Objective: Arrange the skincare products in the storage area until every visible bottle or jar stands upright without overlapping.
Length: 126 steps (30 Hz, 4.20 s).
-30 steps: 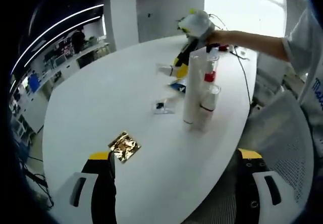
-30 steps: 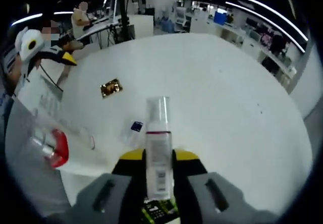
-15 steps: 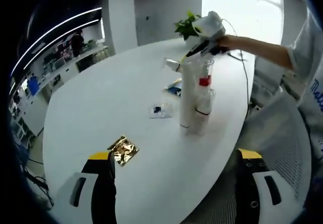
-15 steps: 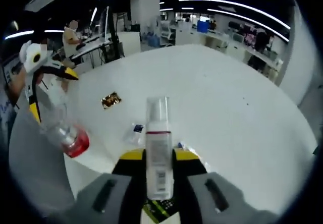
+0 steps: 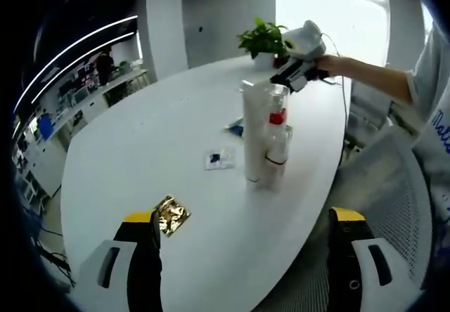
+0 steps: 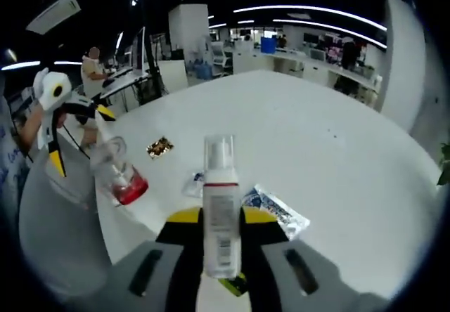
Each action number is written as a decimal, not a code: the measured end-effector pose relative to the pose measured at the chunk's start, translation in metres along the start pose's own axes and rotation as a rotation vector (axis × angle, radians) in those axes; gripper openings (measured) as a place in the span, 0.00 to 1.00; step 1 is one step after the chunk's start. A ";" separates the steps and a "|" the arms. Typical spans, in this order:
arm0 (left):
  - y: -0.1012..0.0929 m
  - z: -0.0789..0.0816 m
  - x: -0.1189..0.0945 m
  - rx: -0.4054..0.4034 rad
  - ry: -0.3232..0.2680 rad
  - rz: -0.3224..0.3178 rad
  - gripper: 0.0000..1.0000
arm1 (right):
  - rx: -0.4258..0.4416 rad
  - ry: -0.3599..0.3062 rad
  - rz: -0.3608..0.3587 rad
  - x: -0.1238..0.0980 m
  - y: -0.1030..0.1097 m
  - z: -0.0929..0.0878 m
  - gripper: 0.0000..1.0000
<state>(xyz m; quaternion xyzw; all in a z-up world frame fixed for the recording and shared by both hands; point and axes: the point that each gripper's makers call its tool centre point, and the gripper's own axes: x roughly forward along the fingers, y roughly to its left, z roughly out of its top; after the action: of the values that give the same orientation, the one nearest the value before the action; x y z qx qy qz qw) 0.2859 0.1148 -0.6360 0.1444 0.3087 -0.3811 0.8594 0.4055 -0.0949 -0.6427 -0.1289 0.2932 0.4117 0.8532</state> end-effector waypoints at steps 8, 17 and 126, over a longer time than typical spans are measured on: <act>-0.005 0.004 -0.002 0.018 -0.008 -0.003 0.97 | 0.042 -0.058 -0.015 -0.016 0.015 -0.004 0.19; -0.015 0.008 -0.003 0.034 -0.017 -0.015 0.97 | 0.086 -0.128 -0.043 -0.039 0.031 -0.007 0.19; -0.111 0.074 0.064 -0.212 -0.201 -0.410 0.11 | -0.014 -0.054 0.184 0.009 0.156 -0.062 0.19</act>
<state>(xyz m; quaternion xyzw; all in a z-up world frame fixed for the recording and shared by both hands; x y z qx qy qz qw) 0.2674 -0.0309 -0.6216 -0.0507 0.2825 -0.5254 0.8010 0.2641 -0.0202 -0.6941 -0.0959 0.2778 0.4938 0.8184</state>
